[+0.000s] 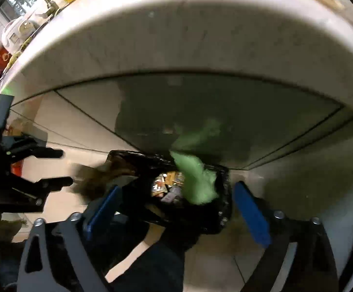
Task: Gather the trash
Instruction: 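Lower the towel and brown wrapper into the trash bin, opening both grippers, then grasp the yellow chip bag with the right gripper while the left gripper grasps a red packet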
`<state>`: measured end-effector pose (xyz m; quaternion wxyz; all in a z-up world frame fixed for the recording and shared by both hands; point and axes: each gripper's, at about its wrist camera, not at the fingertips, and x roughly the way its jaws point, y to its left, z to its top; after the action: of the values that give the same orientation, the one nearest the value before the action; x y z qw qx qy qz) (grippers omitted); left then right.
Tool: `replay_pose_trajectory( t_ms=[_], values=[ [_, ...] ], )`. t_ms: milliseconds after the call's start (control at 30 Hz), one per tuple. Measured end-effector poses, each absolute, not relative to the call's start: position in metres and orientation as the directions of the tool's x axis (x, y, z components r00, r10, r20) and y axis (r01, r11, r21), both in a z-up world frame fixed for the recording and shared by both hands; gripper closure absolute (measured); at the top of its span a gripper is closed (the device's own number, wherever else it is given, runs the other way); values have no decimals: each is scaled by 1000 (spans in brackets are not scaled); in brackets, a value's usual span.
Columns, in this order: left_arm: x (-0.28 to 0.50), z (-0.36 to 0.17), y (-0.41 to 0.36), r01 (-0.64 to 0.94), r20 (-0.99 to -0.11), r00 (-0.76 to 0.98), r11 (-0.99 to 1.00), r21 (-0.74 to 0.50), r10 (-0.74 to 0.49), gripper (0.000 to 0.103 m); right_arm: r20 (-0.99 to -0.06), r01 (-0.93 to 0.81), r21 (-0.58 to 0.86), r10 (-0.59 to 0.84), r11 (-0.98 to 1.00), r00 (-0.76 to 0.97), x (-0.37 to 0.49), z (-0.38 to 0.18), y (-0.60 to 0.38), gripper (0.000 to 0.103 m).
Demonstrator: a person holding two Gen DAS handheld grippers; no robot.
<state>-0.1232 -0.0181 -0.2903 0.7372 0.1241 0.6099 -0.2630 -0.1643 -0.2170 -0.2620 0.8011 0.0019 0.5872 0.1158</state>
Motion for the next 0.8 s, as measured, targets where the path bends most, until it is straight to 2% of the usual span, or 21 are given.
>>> replay_pose_trajectory(
  t_ms=[33, 67, 200, 233, 367, 433, 567, 667, 800],
  values=[
    [-124, -274, -17, 541, -960, 152, 833, -119, -236, 38, -929, -185, 164, 215, 969, 300, -165, -248, -219, 5],
    [-124, -254, -16, 538, -952, 203, 838, -88, -230, 29, -909, -190, 188, 244, 964, 337, -168, -222, -221, 5],
    [-110, -158, -7, 470, -871, 416, 882, -40, -261, 25, -823, -201, 174, 254, 964, 507, -168, -130, -219, 5],
    [-106, -140, -4, 444, -847, 465, 896, -28, -257, 14, -791, -195, 163, 246, 967, 561, -164, -106, -217, 5],
    [-79, -55, 12, 315, -684, 688, 949, -22, -244, 12, -614, -159, 166, 228, 973, 756, -144, -26, -212, 5],
    [-64, -28, 9, 256, -621, 753, 966, -26, -216, 9, -564, -139, 186, 221, 973, 796, -130, -8, -221, 5],
    [-23, -20, 0, 233, -623, 753, 971, -47, -211, 8, -542, -37, 176, 128, 984, 831, -90, -4, -245, 5],
    [-10, -33, -3, 228, -650, 731, 972, -54, -208, 8, -591, 41, 158, 61, 987, 804, -33, -34, -271, 5],
    [-7, -57, -9, 220, -709, 677, 973, -64, -200, 8, -716, 147, 124, -14, 981, 698, 45, -99, -313, 5]
  ],
)
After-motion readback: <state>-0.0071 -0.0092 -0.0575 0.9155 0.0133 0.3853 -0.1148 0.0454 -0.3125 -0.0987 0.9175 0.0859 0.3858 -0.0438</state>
